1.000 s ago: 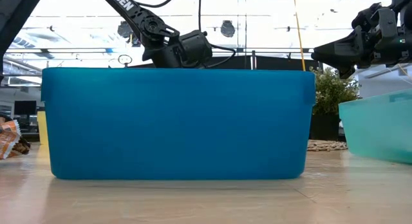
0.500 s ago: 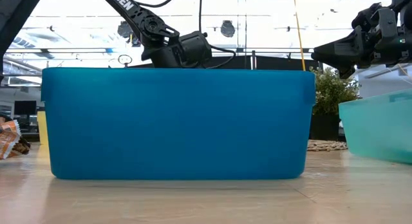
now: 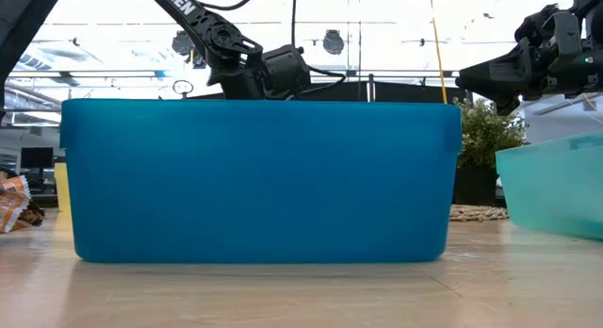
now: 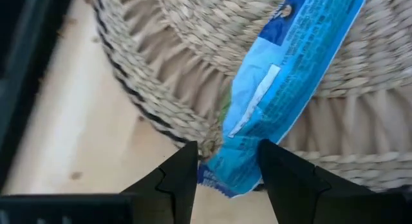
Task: Pick and place Granola Bars by type
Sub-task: Put the blue granola bar into the yellow bin
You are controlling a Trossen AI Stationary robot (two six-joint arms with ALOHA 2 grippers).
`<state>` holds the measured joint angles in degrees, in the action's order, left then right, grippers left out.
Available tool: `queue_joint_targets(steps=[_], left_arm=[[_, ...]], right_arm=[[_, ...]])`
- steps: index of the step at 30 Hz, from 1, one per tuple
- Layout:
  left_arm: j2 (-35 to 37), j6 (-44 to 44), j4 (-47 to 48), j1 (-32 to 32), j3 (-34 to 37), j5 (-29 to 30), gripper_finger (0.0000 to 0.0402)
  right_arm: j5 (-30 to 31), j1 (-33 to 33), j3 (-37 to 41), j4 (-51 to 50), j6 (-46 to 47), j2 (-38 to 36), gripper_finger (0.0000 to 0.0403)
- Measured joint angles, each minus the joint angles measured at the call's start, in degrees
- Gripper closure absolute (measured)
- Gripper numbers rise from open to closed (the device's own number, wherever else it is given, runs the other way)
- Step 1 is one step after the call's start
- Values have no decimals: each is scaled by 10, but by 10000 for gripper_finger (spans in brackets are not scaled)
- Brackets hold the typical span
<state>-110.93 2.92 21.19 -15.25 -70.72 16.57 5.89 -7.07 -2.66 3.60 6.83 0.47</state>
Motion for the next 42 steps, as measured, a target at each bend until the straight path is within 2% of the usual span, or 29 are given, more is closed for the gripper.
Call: queue_joint_targets(steps=[5,7,16,19,25,32,37,42], left_arm=[[0,91,0,8,0,66,231],[0,131,0,11,0,75,231],[0,224,-8,11,0,75,231],[0,253,-8,11,0,56,231],[0,245,-9,2,0,-30,231],[1,238,-22,-7,0,-5,231],[0,228,-22,-19,0,-6,231],[-1,215,-22,-29,0,-32,231]], right_arm=[[0,0,0,0,0,0,303],[0,0,0,0,0,0,303],[0,0,0,0,0,0,303],[0,0,0,0,0,0,303],[0,0,0,0,0,0,303],[0,0,0,0,0,0,303],[0,0,0,0,0,0,303],[0,0,0,0,0,0,303]])
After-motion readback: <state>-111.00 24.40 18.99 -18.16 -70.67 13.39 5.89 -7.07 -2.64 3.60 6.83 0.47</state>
